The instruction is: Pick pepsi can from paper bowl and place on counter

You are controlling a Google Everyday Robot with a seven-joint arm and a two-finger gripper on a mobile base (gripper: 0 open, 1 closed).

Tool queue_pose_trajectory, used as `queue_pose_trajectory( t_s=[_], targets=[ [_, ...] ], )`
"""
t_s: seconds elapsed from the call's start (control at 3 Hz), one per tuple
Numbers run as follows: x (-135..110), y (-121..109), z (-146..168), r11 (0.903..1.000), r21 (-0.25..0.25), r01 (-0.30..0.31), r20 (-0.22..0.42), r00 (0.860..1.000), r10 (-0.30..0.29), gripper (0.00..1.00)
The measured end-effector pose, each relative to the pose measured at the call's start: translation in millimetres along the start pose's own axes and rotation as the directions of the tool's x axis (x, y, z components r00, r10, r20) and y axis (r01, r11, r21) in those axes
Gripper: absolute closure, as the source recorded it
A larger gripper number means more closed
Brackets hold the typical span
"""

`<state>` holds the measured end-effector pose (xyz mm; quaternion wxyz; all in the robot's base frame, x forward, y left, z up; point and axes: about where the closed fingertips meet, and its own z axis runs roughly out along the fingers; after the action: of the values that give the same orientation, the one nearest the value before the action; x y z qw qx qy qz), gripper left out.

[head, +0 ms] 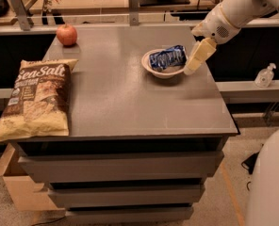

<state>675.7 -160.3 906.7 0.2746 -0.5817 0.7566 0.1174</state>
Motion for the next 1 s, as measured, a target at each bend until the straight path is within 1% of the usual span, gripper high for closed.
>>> queue_pose_trajectory(
  t_s=[0.67, 1.0],
  targets=[
    [-11.5, -2.0, 16.5, 0.9992, -0.036, 0.019, 0.012, 1.000, -0.019, 0.00],
    [-17.1, -1.8, 29.7, 0.9973, -0.065, 0.033, 0.022, 0.999, -0.031, 0.00]
  ],
)
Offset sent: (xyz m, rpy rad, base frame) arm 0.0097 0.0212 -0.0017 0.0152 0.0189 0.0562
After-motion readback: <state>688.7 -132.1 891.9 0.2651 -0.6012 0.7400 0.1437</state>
